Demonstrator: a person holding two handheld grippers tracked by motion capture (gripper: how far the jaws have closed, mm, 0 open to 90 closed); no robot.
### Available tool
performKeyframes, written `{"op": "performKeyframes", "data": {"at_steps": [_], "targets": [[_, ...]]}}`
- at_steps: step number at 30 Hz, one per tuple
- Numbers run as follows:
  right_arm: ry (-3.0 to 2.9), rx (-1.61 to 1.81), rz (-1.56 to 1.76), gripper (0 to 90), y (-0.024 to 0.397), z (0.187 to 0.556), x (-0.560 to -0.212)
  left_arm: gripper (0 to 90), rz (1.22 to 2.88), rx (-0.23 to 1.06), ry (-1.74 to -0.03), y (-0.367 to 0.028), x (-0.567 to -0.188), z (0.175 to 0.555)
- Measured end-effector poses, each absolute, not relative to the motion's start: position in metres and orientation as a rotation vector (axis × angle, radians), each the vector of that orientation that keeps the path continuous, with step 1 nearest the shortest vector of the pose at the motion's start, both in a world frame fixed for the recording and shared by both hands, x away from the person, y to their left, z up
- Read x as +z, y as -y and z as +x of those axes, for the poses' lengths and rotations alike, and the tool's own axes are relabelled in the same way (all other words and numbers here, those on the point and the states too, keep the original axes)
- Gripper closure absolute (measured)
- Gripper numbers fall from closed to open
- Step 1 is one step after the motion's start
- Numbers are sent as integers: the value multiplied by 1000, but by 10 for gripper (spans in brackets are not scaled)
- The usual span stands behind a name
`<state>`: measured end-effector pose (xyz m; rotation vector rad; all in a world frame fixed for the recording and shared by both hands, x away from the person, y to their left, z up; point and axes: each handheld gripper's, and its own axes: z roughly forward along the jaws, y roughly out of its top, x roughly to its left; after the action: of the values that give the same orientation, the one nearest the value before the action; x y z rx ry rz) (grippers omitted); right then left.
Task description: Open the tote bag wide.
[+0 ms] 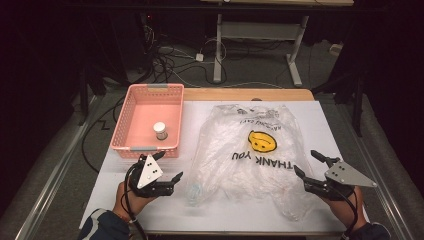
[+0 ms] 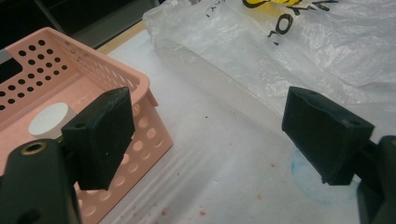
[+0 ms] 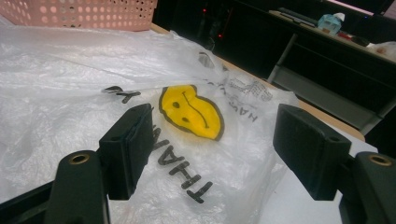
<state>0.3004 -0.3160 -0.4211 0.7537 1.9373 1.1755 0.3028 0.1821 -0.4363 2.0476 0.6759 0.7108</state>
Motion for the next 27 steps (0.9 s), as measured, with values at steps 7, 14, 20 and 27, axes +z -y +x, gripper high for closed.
{"op": "performKeyframes", "data": {"at_steps": [7,14,20,27], "targets": [[-1952,1175,737,295,315,301,-421,163,2071,713,-656,-179,-437,301],[-1983,1178,718,302,310,301,-421,164,2092,707,-632,-177,-437,297],[-2005,1156,731,308,310,303,-423,166,2095,701,-616,-173,-435,293],[-2011,1153,749,350,312,305,-423,166,2116,656,-573,-160,-436,289]]}}
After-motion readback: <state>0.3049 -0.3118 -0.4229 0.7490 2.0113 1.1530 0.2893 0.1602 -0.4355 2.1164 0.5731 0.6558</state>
